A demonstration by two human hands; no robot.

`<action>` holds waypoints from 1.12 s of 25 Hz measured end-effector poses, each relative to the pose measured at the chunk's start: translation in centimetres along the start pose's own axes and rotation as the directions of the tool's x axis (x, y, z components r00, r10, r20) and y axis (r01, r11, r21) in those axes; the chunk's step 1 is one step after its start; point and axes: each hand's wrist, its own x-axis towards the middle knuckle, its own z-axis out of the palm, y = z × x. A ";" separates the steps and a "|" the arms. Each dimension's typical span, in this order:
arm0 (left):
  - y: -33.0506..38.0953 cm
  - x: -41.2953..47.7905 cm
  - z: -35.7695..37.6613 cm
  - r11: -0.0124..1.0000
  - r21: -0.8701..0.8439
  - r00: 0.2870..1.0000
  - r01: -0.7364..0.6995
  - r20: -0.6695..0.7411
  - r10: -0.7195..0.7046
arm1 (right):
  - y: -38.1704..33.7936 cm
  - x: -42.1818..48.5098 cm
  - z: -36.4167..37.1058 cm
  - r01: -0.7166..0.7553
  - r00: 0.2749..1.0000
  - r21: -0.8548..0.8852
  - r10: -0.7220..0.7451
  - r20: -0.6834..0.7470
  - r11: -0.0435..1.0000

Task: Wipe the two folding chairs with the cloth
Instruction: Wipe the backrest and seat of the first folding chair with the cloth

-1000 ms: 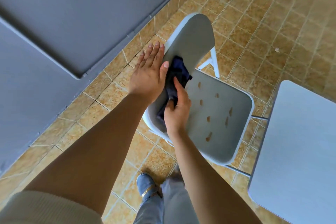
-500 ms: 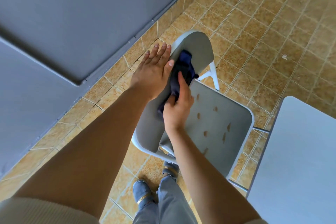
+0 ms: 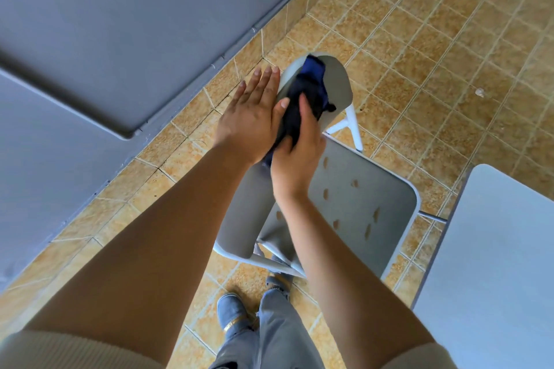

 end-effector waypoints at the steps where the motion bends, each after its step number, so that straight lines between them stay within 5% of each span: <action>1: 0.0 -0.1 0.0 1.000 -0.007 1.000 -0.001 -0.001 0.001 | 0.8 -1.7 -0.2 -0.001 1.000 -0.012 0.001 0.010 1.000; 8: 0.0 -0.2 0.0 1.000 -0.008 1.000 0.000 -0.013 0.000 | 7.0 6.5 -1.5 -0.437 0.896 -0.123 0.443 0.031 0.891; 11: 0.0 -0.1 0.0 1.000 -0.001 1.000 -0.002 -0.016 0.002 | 4.8 11.2 -1.6 -0.337 0.939 -0.122 0.342 0.021 0.933; 16: 0.0 -0.2 0.0 1.000 0.022 1.000 -0.014 -0.016 0.015 | 2.4 4.7 -0.9 0.067 0.994 -0.005 -0.066 0.092 0.998; 20: 0.1 -0.2 -0.2 1.000 0.027 1.000 -0.004 -0.018 0.005 | 6.4 2.7 -1.5 -0.187 0.980 -0.035 0.189 0.066 0.982; 23: 0.2 -0.5 -0.2 0.998 0.057 1.000 0.001 -0.026 0.000 | 6.5 7.5 -1.3 -0.438 0.894 -0.103 0.444 0.050 0.893; 28: -0.2 -1.1 -0.1 0.995 0.102 1.000 -0.003 -0.027 0.006 | 0.3 8.0 -0.6 -0.139 0.989 0.011 0.139 0.043 0.990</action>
